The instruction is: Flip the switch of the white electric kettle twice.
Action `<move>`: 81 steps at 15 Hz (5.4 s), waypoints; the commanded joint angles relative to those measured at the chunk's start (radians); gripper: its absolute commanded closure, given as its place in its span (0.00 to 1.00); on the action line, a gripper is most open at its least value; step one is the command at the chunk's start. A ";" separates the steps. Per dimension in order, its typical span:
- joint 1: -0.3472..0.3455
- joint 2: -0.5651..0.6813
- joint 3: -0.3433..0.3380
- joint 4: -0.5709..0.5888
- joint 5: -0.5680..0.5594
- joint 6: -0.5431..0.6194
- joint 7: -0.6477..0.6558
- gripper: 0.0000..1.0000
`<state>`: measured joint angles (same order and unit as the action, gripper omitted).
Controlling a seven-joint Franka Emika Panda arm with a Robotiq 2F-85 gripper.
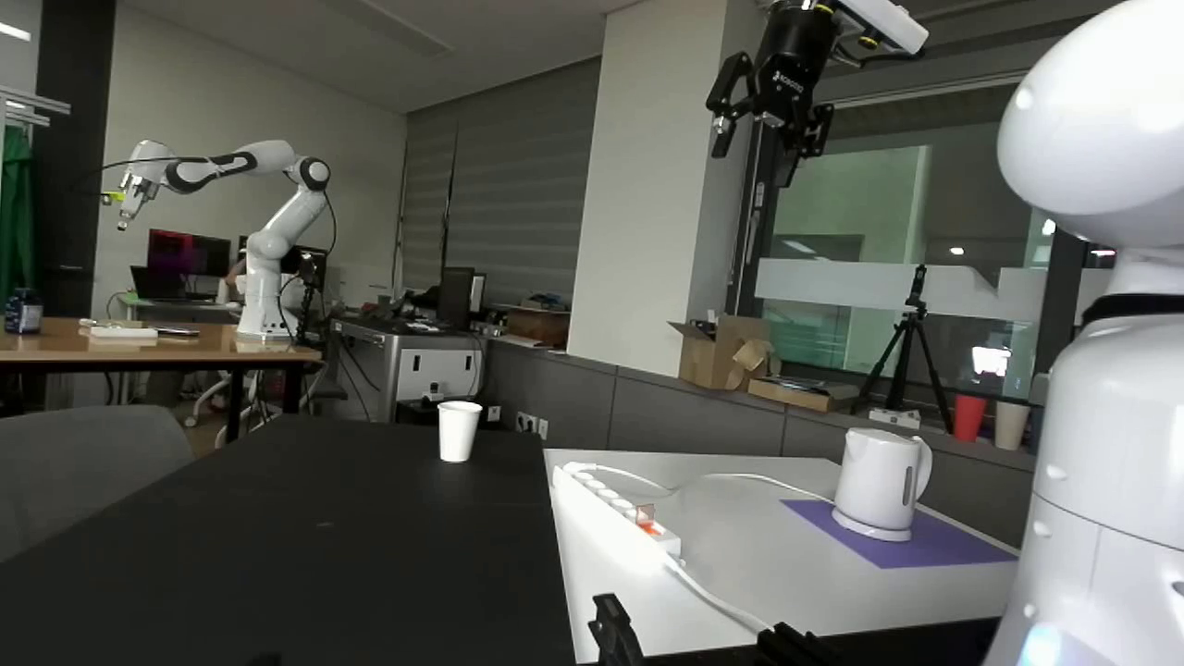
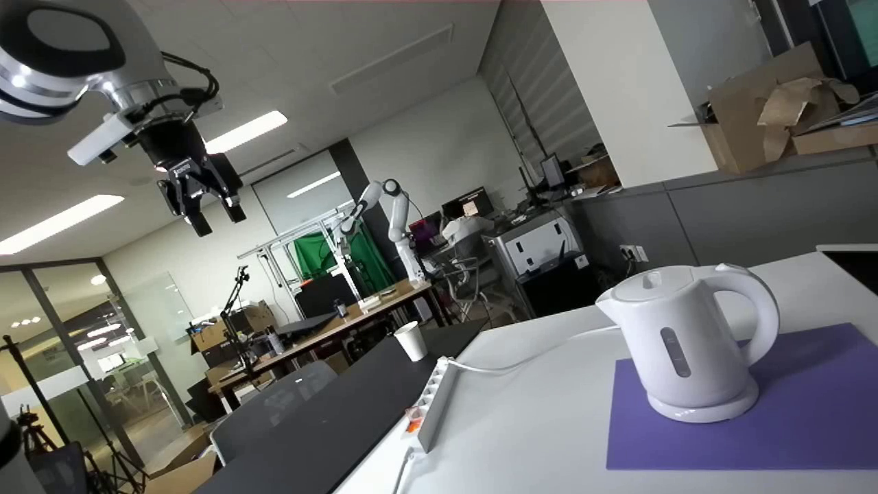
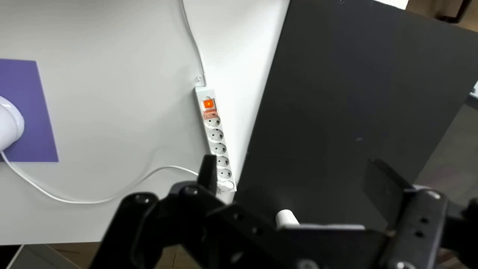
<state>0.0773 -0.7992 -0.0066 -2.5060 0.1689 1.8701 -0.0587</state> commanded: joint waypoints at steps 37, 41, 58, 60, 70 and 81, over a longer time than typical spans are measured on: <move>-0.342 0.463 -0.475 0.142 -0.082 0.452 -0.062 0.00; -0.278 0.719 -0.530 0.277 0.057 0.507 -0.057 0.00; -0.556 1.534 -0.351 1.167 0.067 0.366 0.243 1.00; -0.576 1.583 -0.348 1.265 0.023 0.241 0.240 1.00; -0.560 1.567 -0.360 1.219 0.045 0.273 0.197 0.99; -0.614 1.631 -0.303 1.293 0.046 0.249 0.224 1.00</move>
<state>-0.4939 0.7786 -0.3494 -1.2838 0.2116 2.1408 0.1389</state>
